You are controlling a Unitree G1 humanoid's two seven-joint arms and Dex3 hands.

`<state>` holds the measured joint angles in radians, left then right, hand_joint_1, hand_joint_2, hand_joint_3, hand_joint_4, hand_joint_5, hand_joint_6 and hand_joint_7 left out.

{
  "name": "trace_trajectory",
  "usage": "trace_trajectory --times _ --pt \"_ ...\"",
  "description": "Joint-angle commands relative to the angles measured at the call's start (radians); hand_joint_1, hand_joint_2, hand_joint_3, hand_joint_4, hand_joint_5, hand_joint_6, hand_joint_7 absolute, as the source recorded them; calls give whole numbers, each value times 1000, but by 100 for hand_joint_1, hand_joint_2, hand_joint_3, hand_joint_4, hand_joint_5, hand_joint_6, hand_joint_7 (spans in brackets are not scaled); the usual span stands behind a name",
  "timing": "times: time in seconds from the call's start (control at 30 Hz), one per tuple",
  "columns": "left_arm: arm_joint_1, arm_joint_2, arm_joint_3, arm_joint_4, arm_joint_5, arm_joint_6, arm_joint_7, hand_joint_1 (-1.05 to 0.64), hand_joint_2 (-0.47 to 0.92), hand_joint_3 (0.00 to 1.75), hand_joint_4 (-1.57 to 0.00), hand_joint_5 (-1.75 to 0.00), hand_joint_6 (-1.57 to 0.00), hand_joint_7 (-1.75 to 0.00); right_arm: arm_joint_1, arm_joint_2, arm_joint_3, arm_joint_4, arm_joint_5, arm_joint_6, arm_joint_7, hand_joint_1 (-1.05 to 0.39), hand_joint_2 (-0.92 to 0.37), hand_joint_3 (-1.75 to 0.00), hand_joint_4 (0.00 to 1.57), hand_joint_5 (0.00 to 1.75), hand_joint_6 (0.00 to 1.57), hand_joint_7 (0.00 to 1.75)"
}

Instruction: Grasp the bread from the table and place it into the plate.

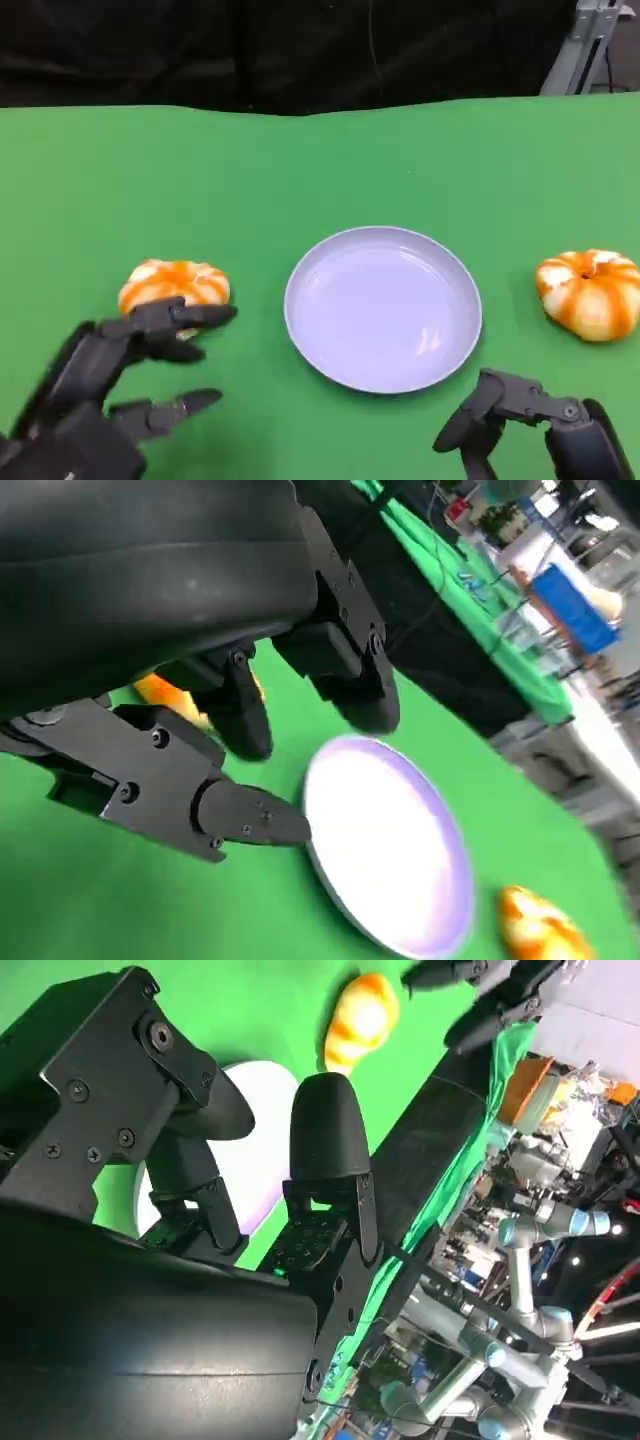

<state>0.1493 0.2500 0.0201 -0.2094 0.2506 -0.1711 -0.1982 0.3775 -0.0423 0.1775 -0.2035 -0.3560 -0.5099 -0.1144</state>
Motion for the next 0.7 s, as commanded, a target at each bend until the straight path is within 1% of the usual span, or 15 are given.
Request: trace_trajectory --times 0.03,0.17,0.27,0.37,0.43,0.53,0.63,0.7 --pt "-64 82 -21 -17 142 82 -1 -42 92 4 -50 -33 -47 0 -6 -6 -2 12 -1 -5 -8 7 -22 -144 85 153 88 127" --pt "-137 141 -73 13 289 143 -8 -50 92 2 -43 -24 -37 0 -6 -7 -2 16 1 -9 -8 8 -21 -146 85 153 88 127" --pt "-147 149 -87 15 311 161 -5 -52 92 2 -42 -22 -35 0 -7 -8 -3 18 0 -12 -9 9 -20 -146 86 153 88 127" --pt "-244 182 -176 99 485 201 9 -58 92 2 -38 -18 -31 0 -8 -6 -3 18 4 -9 -8 9 -20 -146 86 152 88 127" --pt "-286 182 -216 143 554 224 23 -61 92 2 -38 -17 -30 0 -8 -6 -3 18 5 -8 -7 10 -21 -146 86 152 89 127" --pt "-300 179 -231 159 577 236 31 -61 92 1 -38 -16 -30 0 -9 -6 -4 19 6 -8 -7 10 -21 -146 86 152 89 126" --pt "-395 158 -321 272 681 315 -10 -63 92 2 -36 -14 -30 0 -4 -8 -4 18 7 -12 -6 9 -21 -146 86 151 89 126" --pt "-413 155 -342 293 695 336 -11 -63 92 2 -36 -13 -30 0 -4 -8 -4 19 7 -13 -6 9 -21 -146 86 151 89 126"
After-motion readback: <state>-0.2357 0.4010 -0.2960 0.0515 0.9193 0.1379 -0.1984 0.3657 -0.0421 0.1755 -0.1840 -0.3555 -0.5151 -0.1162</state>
